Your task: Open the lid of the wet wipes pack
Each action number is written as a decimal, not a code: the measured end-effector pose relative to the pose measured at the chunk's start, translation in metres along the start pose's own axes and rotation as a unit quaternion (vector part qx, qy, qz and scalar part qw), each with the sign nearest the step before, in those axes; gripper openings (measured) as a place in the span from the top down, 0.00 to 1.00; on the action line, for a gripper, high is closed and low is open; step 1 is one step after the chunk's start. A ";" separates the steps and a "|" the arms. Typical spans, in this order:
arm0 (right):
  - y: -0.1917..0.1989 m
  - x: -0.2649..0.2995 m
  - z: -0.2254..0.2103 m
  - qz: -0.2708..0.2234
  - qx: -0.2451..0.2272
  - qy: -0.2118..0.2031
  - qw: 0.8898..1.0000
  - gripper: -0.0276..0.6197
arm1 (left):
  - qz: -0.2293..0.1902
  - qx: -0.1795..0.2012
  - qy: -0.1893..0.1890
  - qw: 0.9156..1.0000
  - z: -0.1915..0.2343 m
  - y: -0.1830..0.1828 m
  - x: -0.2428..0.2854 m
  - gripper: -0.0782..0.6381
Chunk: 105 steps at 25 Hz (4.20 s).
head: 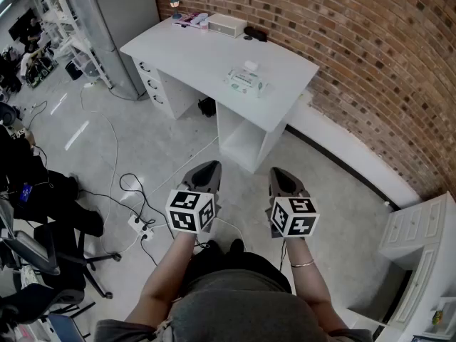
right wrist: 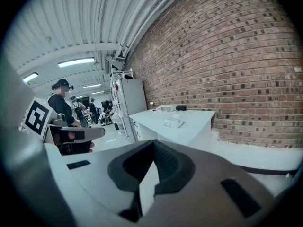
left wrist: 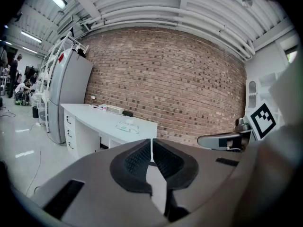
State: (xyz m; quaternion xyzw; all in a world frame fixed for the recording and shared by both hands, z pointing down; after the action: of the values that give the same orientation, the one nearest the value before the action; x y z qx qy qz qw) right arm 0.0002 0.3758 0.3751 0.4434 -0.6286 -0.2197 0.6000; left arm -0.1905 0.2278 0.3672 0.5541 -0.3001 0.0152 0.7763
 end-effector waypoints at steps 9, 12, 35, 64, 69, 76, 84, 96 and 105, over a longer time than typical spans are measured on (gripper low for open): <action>-0.001 -0.001 -0.010 -0.004 -0.007 -0.010 1.000 0.95 | 0.000 0.003 -0.005 1.000 -0.008 -0.005 0.007 0.85; -0.001 -0.001 -0.013 -0.008 -0.004 -0.011 1.000 0.95 | 0.001 0.007 -0.010 1.000 -0.010 -0.004 0.009 0.85; -0.026 0.039 -0.038 -0.003 0.017 -0.019 1.000 0.77 | 0.022 0.006 -0.008 1.000 0.018 -0.023 0.058 0.74; -0.181 0.212 -0.057 0.005 -0.033 0.057 0.998 0.79 | 0.030 -0.008 0.033 0.999 0.192 -0.137 0.213 0.68; -0.191 0.226 -0.064 0.012 -0.041 0.063 0.997 0.79 | 0.035 -0.003 0.034 0.999 0.199 -0.143 0.228 0.68; -0.206 0.249 -0.078 0.024 -0.068 0.058 0.996 0.79 | 0.048 0.014 0.024 0.998 0.200 -0.151 0.252 0.68; -0.229 0.277 -0.103 0.040 -0.103 0.040 0.993 0.80 | 0.062 -0.001 0.008 0.998 0.203 -0.160 0.280 0.68; -0.254 0.324 -0.131 0.072 -0.162 0.005 0.984 0.79 | 0.070 -0.030 -0.017 0.997 0.209 -0.167 0.318 0.68; -0.264 0.355 -0.141 0.098 -0.205 -0.024 0.973 0.80 | 0.093 -0.033 -0.015 0.995 0.208 -0.167 0.348 0.68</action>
State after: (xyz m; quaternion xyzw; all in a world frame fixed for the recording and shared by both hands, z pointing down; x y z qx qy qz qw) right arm 0.2516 -0.0144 0.3862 0.2415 -0.6245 -0.2945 0.6819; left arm 0.0602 -0.1252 0.4357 0.4976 -0.3628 0.0690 0.7849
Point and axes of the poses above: the fingertips, and each gripper's own axes: x forward along the fingers, z to its left, y out of its underside, the point moved 10 cm from there along -x, backward along the fingers, and after that the axes turned 14 degrees about z, right-handed, at the moved point
